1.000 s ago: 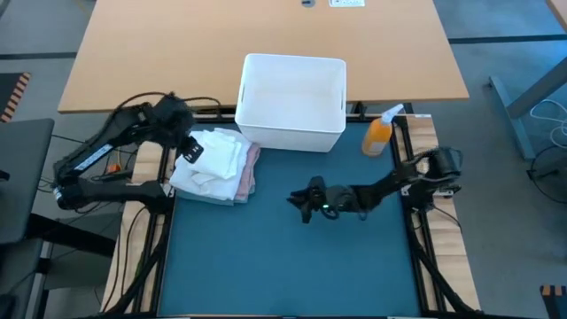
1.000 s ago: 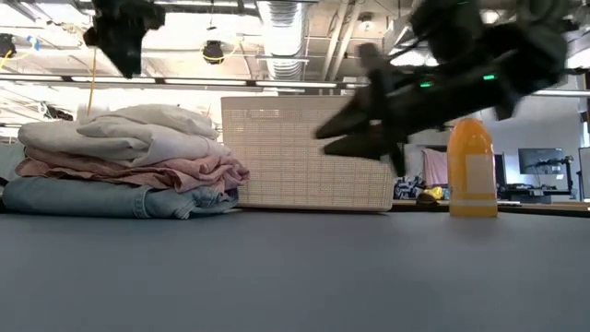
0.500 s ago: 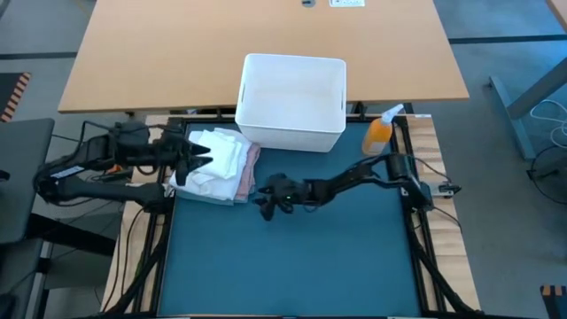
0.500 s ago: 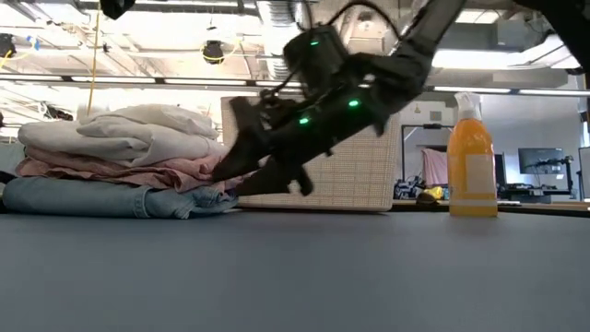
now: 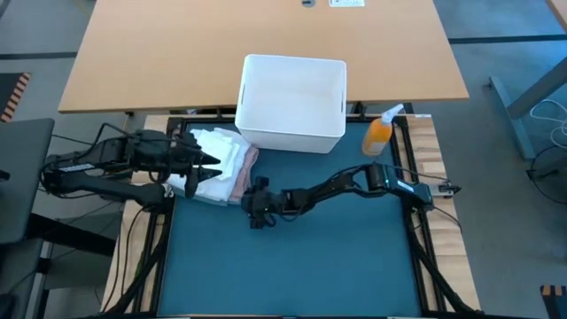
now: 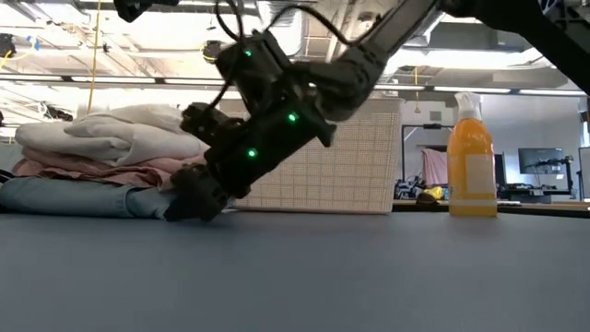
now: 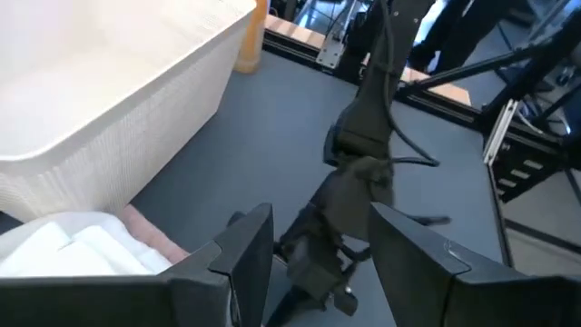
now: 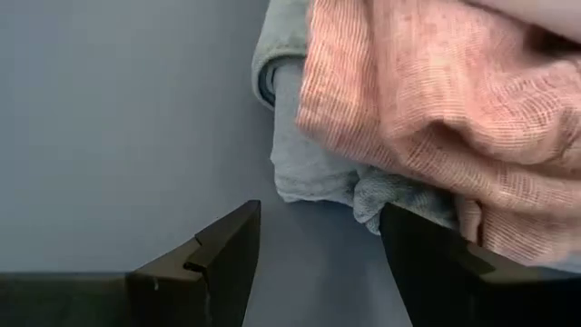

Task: Fold Laundry from Bin
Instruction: Put the stacked clothes into the white bin

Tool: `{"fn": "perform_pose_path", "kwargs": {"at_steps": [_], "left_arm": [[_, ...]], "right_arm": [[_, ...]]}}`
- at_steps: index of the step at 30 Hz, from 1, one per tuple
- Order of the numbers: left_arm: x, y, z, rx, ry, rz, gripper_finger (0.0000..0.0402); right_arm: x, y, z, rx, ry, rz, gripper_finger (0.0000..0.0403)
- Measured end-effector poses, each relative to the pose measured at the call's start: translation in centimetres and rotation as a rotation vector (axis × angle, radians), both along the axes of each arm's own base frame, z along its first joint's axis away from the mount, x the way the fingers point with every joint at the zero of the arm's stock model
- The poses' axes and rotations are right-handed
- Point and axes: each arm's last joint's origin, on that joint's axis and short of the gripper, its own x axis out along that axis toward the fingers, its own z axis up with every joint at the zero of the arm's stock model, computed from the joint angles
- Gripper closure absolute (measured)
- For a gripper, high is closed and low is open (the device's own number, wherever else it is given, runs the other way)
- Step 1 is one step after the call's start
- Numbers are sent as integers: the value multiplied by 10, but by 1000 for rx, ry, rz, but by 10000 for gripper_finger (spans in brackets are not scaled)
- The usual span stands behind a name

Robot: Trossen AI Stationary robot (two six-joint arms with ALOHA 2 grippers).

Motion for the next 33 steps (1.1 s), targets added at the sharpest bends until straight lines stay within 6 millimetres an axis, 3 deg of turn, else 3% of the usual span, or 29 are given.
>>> {"fn": "perform_pose_path", "kwargs": {"at_steps": [6, 10, 14, 24, 33], "left_arm": [[1, -1, -3, 15, 31, -18, 235], [1, -1, -2, 33, 30, -25, 235], [1, -1, -2, 40, 31, -29, 235], [1, -1, -3, 40, 35, -29, 235], [1, -1, -3, 50, 37, -13, 235]], "right_arm": [[-5, 21, 12, -149, 157, -68, 147], [-9, 29, 28, -164, 159, -59, 148], [-5, 20, 37, -164, 88, -92, 148], [-2, -5, 33, -66, 60, -130, 148], [-3, 4, 31, -5, 67, -109, 148]]}}
